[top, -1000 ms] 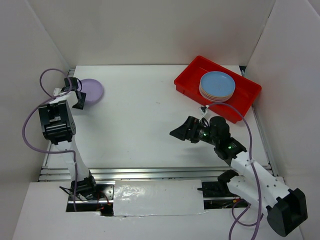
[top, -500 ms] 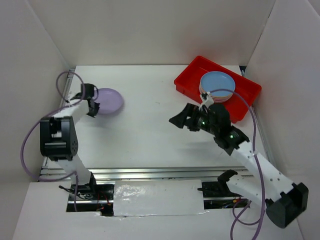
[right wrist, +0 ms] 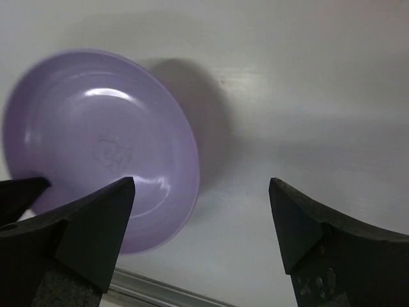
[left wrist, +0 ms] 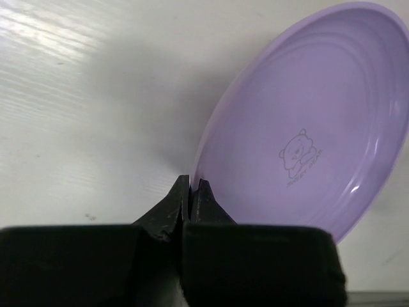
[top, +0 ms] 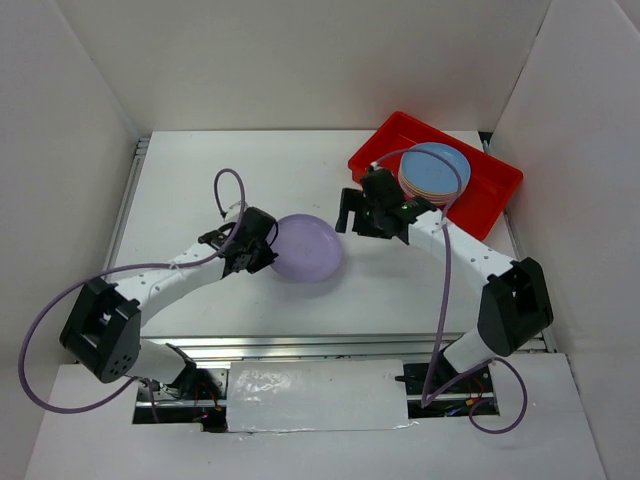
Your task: Place the plates into the plastic bin on the countertop
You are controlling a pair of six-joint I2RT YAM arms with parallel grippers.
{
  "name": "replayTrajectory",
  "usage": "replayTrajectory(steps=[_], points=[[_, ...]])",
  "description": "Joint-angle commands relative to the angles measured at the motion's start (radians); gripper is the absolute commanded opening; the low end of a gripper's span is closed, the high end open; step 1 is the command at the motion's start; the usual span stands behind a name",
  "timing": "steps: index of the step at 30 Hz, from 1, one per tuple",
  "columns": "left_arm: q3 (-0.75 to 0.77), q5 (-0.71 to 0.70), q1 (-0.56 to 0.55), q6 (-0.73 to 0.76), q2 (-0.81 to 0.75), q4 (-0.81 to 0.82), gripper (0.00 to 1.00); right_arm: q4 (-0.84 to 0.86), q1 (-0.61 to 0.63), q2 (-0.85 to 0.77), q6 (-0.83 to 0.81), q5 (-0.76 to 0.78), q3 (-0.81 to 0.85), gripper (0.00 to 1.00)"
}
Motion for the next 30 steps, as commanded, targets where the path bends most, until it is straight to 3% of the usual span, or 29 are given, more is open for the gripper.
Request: replayTrajectory(steps=[1,4,5,9,11,12,13,14,15,21,25,30], points=[[0.073,-0.004,-0.055,0.070,-0.065,0.010,0.00,0.047,-0.013,-0.010,-0.016,-0.098,-0.085,0.91],[0.097,0.022,-0.073,0.089,-0.082,0.001,0.00,0.109,-0.014,-0.007,-0.008,-0.189,-0.146,0.83],[0.094,0.037,-0.075,0.093,-0.100,0.004,0.00,0.121,-0.016,-0.011,-0.007,-0.206,-0.159,0.65],[0.073,0.065,-0.073,0.096,-0.160,0.016,0.00,0.187,-0.019,-0.057,0.005,-0.280,-0.215,0.44],[0.070,0.068,-0.066,0.101,-0.190,0.010,0.00,0.209,-0.023,-0.108,0.025,-0.313,-0.246,0.00],[0.071,0.056,-0.060,0.096,-0.200,0.001,0.10,0.204,-0.022,-0.125,0.030,-0.307,-0.248,0.00],[0.088,0.045,-0.057,0.092,-0.213,-0.019,0.28,0.194,-0.025,-0.139,0.031,-0.294,-0.242,0.00],[0.099,0.022,-0.055,0.083,-0.223,-0.084,0.82,0.175,-0.028,-0.157,0.036,-0.240,-0.231,0.00],[0.116,-0.031,-0.055,0.063,-0.232,-0.126,0.99,0.128,-0.031,-0.163,0.039,-0.208,-0.214,0.00],[0.232,-0.161,-0.090,0.134,-0.431,-0.359,0.99,-0.010,-0.239,-0.117,0.041,-0.116,0.011,0.00],[0.303,-0.131,-0.093,0.283,-0.545,-0.465,0.99,-0.044,-0.466,0.034,0.077,-0.125,0.180,0.00],[0.300,-0.188,-0.090,0.371,-0.579,-0.643,0.99,-0.113,-0.600,0.250,0.157,-0.122,0.414,0.00]])
